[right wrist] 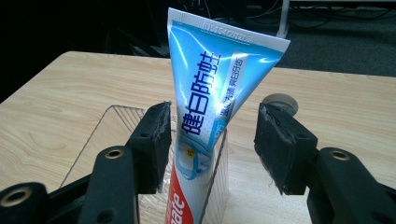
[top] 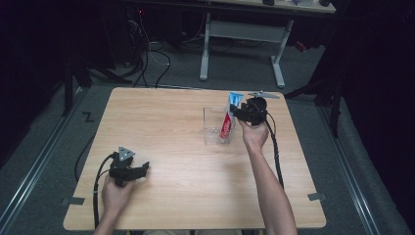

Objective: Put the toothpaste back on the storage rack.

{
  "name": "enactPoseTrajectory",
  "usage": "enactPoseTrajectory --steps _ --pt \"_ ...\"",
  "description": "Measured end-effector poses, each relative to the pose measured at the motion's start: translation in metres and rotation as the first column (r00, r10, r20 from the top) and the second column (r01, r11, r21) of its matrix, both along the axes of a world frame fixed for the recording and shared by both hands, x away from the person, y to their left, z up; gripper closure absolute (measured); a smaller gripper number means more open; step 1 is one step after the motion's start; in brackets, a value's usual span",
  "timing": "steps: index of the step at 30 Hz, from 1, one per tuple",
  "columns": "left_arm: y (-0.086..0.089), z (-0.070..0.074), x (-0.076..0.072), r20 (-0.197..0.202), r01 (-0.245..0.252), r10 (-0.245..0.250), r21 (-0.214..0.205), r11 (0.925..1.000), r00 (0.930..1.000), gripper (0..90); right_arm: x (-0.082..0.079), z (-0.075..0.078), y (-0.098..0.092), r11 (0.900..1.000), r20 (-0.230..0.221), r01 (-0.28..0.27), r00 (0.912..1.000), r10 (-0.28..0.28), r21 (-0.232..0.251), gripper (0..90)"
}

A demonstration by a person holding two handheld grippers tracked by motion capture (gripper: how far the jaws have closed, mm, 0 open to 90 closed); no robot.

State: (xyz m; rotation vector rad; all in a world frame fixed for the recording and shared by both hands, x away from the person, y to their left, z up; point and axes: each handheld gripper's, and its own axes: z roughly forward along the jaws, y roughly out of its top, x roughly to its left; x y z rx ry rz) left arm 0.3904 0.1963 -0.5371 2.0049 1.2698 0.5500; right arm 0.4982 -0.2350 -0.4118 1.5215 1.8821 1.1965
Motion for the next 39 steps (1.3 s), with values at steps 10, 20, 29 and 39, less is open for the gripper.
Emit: enactPoseTrajectory --steps 10,20,29,39 --pt "0.0 0.0 0.0 0.0 0.0 0.0 0.0 1.0 1.0 25.8 -0.009 0.008 -0.001 0.9999 0.022 -0.01 0.9997 0.011 -0.013 46.5" --pt "0.0 0.0 0.0 0.0 0.0 0.0 0.0 1.0 1.0 25.9 -0.017 0.014 -0.003 0.9994 0.036 -0.02 0.9991 0.021 -0.029 48.0" --pt "0.0 0.0 0.0 0.0 0.0 0.0 0.0 1.0 1.0 25.8 -0.024 0.021 -0.004 0.9978 0.056 -0.032 0.9978 0.035 -0.058 50.0" --pt "0.0 0.0 0.0 0.0 0.0 0.0 0.0 1.0 1.0 25.8 -0.031 0.024 -0.007 0.9965 0.047 -0.04 0.9979 0.044 -0.073 51.4"
